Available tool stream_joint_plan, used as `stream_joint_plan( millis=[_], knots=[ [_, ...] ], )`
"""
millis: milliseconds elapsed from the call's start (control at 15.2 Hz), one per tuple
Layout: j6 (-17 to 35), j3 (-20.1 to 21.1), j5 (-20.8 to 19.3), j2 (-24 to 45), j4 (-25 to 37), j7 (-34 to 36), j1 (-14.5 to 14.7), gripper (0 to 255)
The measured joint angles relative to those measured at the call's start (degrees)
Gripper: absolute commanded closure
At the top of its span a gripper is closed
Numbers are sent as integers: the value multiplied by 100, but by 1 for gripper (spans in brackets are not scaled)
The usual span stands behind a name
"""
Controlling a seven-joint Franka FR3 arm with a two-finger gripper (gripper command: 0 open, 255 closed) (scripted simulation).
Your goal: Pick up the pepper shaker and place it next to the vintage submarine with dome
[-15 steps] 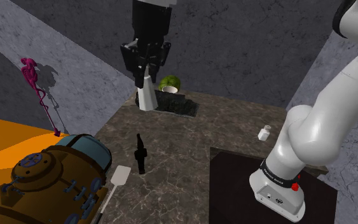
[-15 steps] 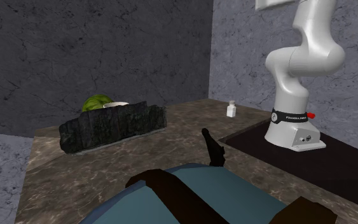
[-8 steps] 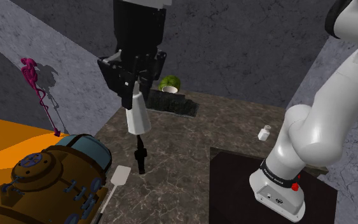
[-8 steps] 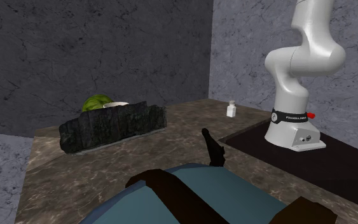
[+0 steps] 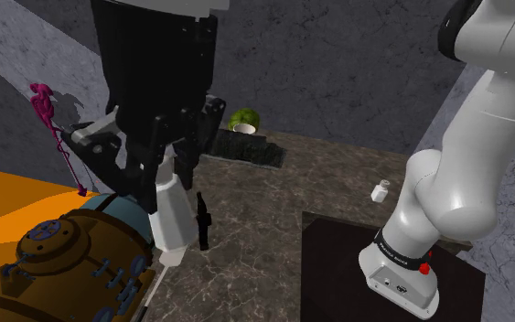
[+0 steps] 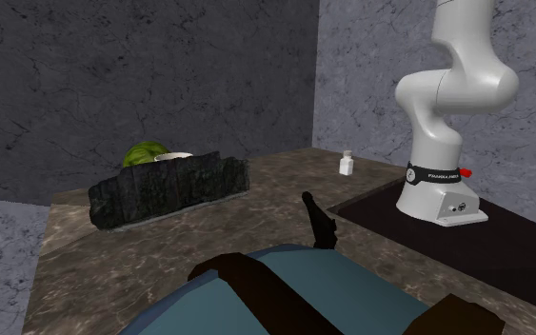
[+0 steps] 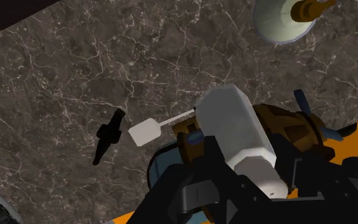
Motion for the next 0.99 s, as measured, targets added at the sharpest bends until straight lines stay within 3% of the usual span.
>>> stream_joint_plan(
  millis=[990],
  knots=[
    [1160,-6,58,-112,-1252,57,-11,255]
  ],
)
